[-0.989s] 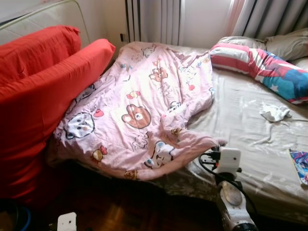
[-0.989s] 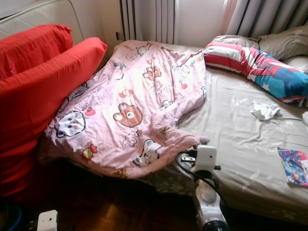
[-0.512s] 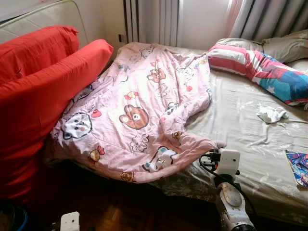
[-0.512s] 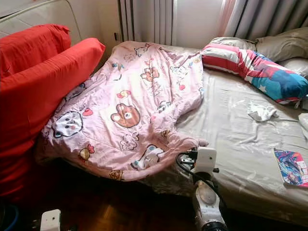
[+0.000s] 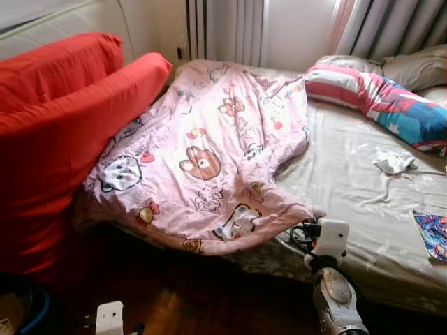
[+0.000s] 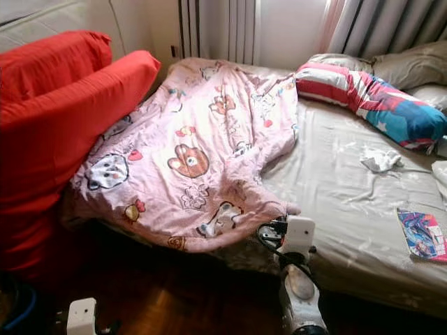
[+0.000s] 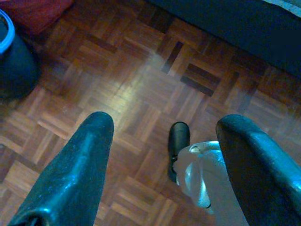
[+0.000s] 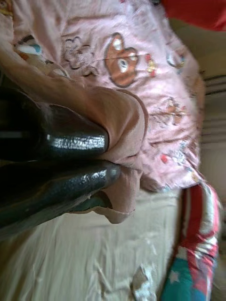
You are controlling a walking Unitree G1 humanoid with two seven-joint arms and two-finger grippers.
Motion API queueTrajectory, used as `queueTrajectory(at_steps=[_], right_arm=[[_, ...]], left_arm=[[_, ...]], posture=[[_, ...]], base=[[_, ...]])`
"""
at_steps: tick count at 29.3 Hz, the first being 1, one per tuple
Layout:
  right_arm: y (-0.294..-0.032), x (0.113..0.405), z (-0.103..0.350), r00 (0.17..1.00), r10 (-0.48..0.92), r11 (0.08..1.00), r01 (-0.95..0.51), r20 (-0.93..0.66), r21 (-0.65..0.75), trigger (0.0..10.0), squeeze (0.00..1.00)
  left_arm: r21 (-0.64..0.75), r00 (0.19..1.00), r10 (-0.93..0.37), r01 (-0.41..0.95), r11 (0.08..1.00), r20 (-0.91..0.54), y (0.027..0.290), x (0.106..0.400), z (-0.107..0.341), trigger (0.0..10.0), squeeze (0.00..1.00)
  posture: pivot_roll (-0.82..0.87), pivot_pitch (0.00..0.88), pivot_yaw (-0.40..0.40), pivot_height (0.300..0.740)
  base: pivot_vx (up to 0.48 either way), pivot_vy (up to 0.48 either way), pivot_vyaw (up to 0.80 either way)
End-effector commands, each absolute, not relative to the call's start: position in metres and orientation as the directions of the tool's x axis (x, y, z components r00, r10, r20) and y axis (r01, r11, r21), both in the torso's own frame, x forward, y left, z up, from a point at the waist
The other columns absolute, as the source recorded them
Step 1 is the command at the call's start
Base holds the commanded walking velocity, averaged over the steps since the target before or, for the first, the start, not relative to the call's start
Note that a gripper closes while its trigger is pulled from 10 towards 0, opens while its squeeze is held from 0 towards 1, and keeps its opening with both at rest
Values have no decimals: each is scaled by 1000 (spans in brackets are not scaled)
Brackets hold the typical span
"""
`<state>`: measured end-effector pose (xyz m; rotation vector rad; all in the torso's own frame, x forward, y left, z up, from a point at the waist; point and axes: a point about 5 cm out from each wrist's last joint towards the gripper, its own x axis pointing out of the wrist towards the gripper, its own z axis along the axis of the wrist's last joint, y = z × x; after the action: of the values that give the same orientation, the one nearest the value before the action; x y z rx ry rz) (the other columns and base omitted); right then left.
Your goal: Clean up the room
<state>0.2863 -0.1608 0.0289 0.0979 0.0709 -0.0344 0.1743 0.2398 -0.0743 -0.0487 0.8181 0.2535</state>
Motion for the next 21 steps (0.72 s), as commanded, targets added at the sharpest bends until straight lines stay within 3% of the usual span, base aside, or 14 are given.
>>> queueTrajectory(at_steps=[1, 9, 13, 21], right_arm=[[-167, 285, 34, 998, -61, 993, 63, -29, 96, 10000, 0], [-190, 285, 50, 971, -225, 974, 224, 80, 25, 10000, 0], [-201, 284, 56, 945, -306, 951, 310, 116, -10, 10000, 0], [-197, 281, 59, 948, -281, 953, 294, 151, -71, 10000, 0]], left_arm=[[60, 638, 207, -244, 968, -741, 241, 171, -76, 10000, 0], [65, 637, 212, -246, 967, -741, 244, 169, -76, 10000, 0], [71, 635, 215, -244, 967, -742, 245, 170, -76, 10000, 0], [74, 636, 218, -246, 967, -741, 250, 168, -75, 10000, 0]], posture=[[91, 6, -10, 740], [96, 13, -8, 740], [97, 15, -8, 740], [96, 21, -8, 740]], base=[[-262, 0, 0], [-262, 0, 0], [0, 0, 0], [0, 0, 0]])
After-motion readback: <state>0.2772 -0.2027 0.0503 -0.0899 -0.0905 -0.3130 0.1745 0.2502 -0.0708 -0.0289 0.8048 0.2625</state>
